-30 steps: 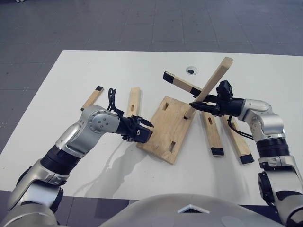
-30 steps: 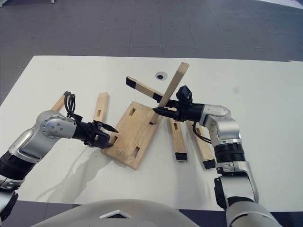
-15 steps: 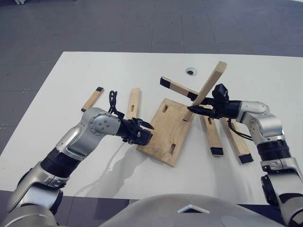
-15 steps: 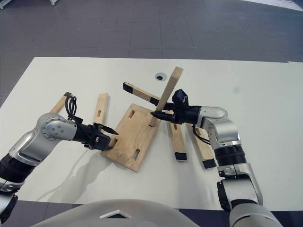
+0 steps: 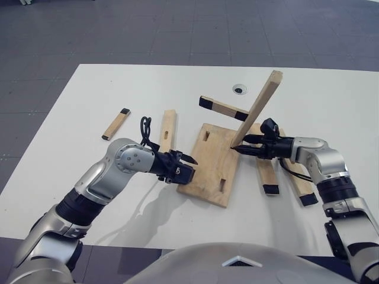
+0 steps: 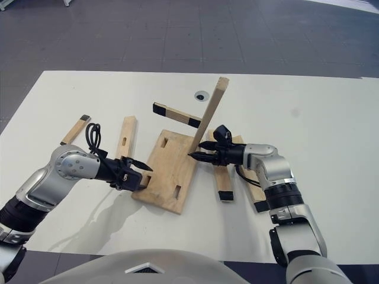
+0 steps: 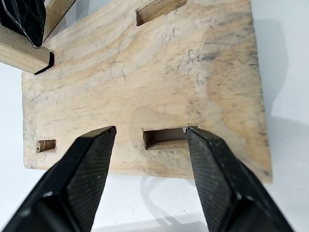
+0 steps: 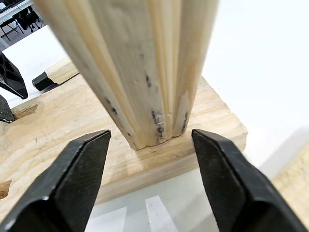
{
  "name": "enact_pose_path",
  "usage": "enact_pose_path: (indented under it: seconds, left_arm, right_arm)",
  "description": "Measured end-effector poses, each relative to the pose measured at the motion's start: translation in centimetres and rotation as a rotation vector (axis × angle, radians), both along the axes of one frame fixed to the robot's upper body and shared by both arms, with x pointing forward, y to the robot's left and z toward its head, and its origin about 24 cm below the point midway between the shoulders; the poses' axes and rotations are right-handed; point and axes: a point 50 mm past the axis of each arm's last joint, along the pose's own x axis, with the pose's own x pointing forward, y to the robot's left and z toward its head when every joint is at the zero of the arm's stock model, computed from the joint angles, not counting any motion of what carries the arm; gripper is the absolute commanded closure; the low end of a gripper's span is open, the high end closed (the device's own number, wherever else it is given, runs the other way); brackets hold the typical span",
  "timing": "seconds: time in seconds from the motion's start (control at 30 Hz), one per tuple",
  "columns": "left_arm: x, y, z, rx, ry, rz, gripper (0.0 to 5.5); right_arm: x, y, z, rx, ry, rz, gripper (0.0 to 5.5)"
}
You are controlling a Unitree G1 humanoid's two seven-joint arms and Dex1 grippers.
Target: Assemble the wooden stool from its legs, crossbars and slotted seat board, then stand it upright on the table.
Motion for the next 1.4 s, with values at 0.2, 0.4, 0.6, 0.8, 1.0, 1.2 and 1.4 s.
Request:
enact_pose_path:
  seconds: [0.2,0.4,0.6,0.8,1.0,1.2,1.4]
  left_arm:
    - [-0.2,-0.2,0.0,-0.014,-0.003,0.002,2.80]
    - [-0.4,-0.1,0.0,-0.028,-0.012,0.011,2.80]
    - [-0.3,0.0,-0.2,-0.031,-0.017,0.015,2.80]
    - [-0.3,0.2,-0.2,-0.033,-0.021,0.018,2.80]
    - [-0.3,0.1,0.0,-0.045,-0.024,0.022,2.80]
    - [-0.3,0.1,-0.1,-0.050,-0.026,0.029,2.80]
    - [-0.3,0.1,-0.1,-0.050,-0.023,0.035,2.80]
  right_arm:
    - [0.6,-0.5,0.9,0.005,0.012,-0.045,0.97]
    - [-0.1,-2.9,6.1,0.096,0.063,0.038,0.27]
    - [-0.9,-6.3,12.1,0.105,0.019,0.206,0.60]
    - [3.4,-7.2,19.4,0.259,-0.242,-0.090,1.37]
    - [6.4,-1.4,26.1,0.528,-0.290,-0.362,1.37]
    - [5.1,3.0,23.0,0.438,-0.173,-0.311,1.37]
    - [5.7,2.4,24.7,0.447,-0.273,-0.409,1.37]
